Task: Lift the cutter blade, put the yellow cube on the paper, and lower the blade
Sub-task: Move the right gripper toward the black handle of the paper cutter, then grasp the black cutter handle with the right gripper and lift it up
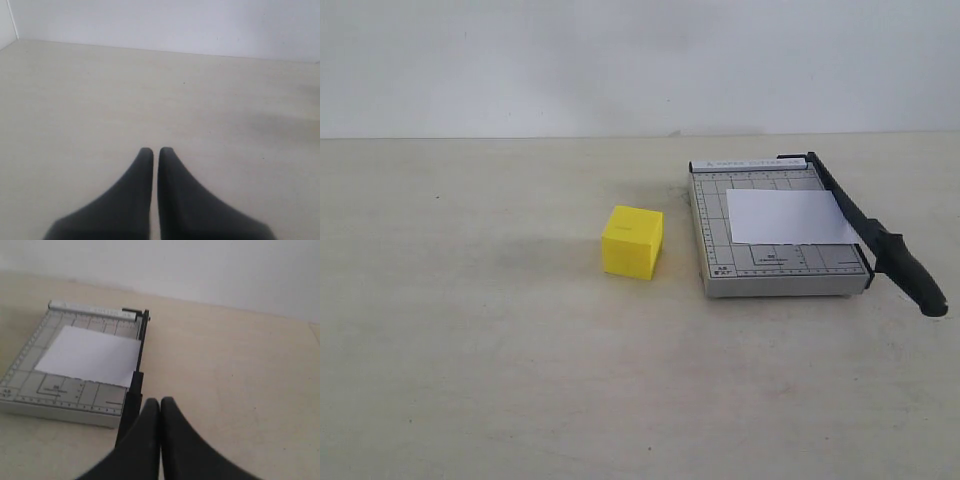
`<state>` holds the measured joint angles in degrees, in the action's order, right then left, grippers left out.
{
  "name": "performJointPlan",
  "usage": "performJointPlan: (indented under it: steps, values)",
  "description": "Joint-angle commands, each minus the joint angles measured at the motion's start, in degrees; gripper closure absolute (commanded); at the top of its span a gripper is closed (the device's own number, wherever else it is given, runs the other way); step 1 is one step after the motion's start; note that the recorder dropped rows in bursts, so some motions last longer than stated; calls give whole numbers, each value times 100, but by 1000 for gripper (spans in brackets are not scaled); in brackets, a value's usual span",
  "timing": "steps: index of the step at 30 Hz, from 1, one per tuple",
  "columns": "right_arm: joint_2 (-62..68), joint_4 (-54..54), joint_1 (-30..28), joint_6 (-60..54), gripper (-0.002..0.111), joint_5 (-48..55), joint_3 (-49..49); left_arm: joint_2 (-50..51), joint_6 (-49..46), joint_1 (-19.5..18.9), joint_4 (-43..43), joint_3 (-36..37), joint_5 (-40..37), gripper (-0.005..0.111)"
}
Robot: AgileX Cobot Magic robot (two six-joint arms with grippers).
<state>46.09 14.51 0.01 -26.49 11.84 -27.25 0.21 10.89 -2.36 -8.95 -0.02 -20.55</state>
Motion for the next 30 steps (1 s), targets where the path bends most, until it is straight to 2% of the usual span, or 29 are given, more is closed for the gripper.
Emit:
performJointPlan:
  steps: [1, 2, 5, 7, 9, 13, 16, 18, 20, 24, 30]
  values:
    - [1217, 141, -9, 650, 108, 345, -764, -21, -29, 25, 17, 2, 11, 102]
    - [1597, 113, -9, 792, 101, 914, -1055, -21, -29, 25, 17, 2, 11, 102]
    - [2098, 142, -9, 769, 82, 1565, -1412, -21, -29, 25, 17, 2, 11, 102]
    - [2360, 153, -9, 829, 69, 1670, -1577, -21, -29, 25, 17, 2, 11, 102]
    - [2536, 153, -9, 830, 61, 1610, -1660, -21, -29, 25, 17, 2, 11, 102]
    - [2771, 246, 1, 772, 61, 1369, -1626, -21, -29, 25, 17, 2, 11, 102]
    - [2640, 1482, 1, -411, 61, -302, -859, -21, -29, 25, 17, 2, 11, 102]
    - [2442, 1944, 1, -605, 61, -1020, -187, -21, -29, 25, 17, 2, 11, 102]
    - [2370, 1955, 288, -554, 61, -1562, 269, -21, -29, 25, 17, 2, 11, 102]
    - [2380, 1184, 1263, -576, 61, -1816, 318, -21, -29, 25, 17, 2, 11, 102]
    - [2406, 1183, 1252, -810, 61, -2333, 318, -21, -29, 25, 17, 2, 11, 102]
